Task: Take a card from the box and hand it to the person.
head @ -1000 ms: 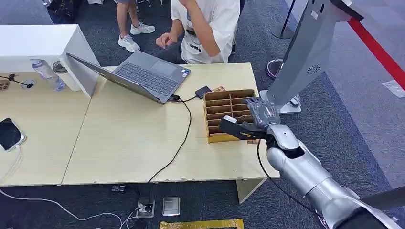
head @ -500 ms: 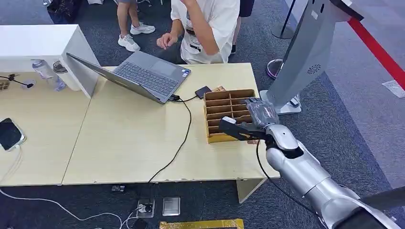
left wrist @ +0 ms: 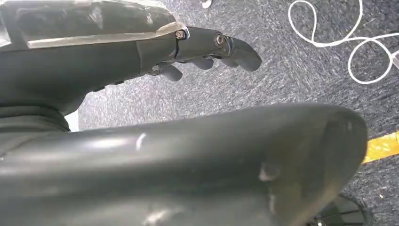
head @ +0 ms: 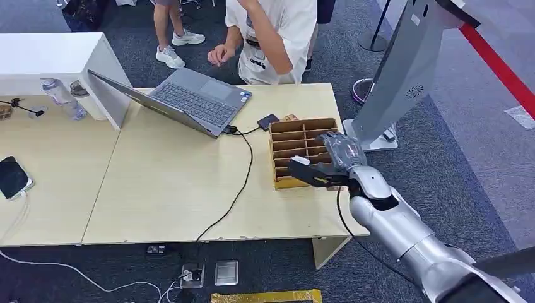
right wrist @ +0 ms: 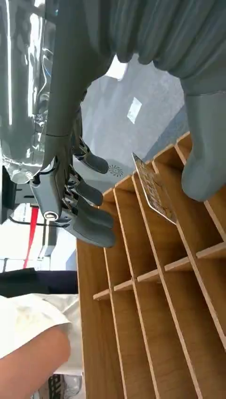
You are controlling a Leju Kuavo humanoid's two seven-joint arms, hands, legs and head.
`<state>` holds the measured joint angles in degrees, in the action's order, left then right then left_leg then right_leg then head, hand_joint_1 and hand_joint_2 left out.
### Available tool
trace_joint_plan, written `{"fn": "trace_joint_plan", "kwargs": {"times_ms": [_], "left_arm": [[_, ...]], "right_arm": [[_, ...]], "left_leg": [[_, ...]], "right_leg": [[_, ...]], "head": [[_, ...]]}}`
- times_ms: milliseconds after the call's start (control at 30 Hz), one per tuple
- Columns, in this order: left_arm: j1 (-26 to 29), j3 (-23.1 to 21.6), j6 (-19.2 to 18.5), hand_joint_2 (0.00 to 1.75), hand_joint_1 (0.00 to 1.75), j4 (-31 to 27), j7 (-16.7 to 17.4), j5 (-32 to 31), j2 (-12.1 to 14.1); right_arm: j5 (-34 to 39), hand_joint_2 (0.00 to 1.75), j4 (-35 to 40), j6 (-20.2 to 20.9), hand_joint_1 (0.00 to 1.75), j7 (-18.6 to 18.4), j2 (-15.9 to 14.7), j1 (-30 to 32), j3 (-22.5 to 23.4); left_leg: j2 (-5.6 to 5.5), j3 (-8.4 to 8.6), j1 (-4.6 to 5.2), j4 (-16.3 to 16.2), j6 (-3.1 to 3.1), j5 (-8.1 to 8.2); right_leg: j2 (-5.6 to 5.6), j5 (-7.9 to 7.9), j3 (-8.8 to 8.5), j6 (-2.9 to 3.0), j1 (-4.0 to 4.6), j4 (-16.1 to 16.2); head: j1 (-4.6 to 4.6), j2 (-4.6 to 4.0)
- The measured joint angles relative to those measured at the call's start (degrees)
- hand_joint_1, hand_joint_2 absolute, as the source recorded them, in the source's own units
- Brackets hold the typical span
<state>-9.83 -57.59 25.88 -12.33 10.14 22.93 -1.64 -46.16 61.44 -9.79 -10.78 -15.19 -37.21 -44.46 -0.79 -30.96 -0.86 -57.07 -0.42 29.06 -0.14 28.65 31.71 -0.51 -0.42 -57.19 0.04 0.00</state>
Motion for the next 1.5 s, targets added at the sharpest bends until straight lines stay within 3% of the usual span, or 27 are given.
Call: {"fn": "trace_joint_plan", "kwargs": {"times_ms": [333,400,433,500,1500], "left_arm": [[-0.02,-0.07,-0.2,0.0,0.0,0.0,-0.02,-0.07,0.0],[-0.05,-0.09,-0.2,0.0,0.0,0.0,0.0,-0.11,0.0],[-0.07,-0.09,-0.2,0.0,0.0,0.0,0.0,-0.11,0.0],[-0.09,-0.09,-0.18,0.0,0.0,0.0,0.0,-0.11,0.0],[-0.12,-0.11,0.15,0.0,0.0,0.0,-0.31,0.52,-0.09]], "right_arm": [[0.13,1.75,-1.42,-0.44,0.84,0.24,0.46,-0.04,-0.04],[0.15,1.75,-1.6,-0.46,1.12,0.26,0.5,-0.04,-0.04],[0.15,1.75,-1.64,-0.48,1.12,0.28,0.5,-0.04,-0.04],[0.15,1.75,-1.75,-0.52,1.73,0.31,0.61,-0.05,-0.04],[-0.09,1.75,-2.14,-1.77,1.75,1.42,1.36,-0.78,-0.96]], "left_leg": [[0.0,0.0,0.0,0.0,0.0,0.0],[0.0,0.0,0.0,0.0,0.0,0.0],[0.0,0.01,0.0,0.0,0.0,0.0],[0.0,0.0,0.0,0.0,0.0,0.0],[0.0,0.01,0.0,0.0,0.0,0.0]], "right_leg": [[0.0,0.0,0.0,0.0,0.0,0.0],[0.0,0.0,0.0,0.0,0.0,0.0],[0.0,0.0,0.0,0.0,0.0,0.0],[0.0,0.0,0.0,0.0,0.0,0.0],[0.0,0.0,-0.02,0.0,0.0,0.0]], "head": [[0.02,0.02],[0.0,0.0],[0.0,0.0],[0.02,0.02],[0.0,0.0]]}}
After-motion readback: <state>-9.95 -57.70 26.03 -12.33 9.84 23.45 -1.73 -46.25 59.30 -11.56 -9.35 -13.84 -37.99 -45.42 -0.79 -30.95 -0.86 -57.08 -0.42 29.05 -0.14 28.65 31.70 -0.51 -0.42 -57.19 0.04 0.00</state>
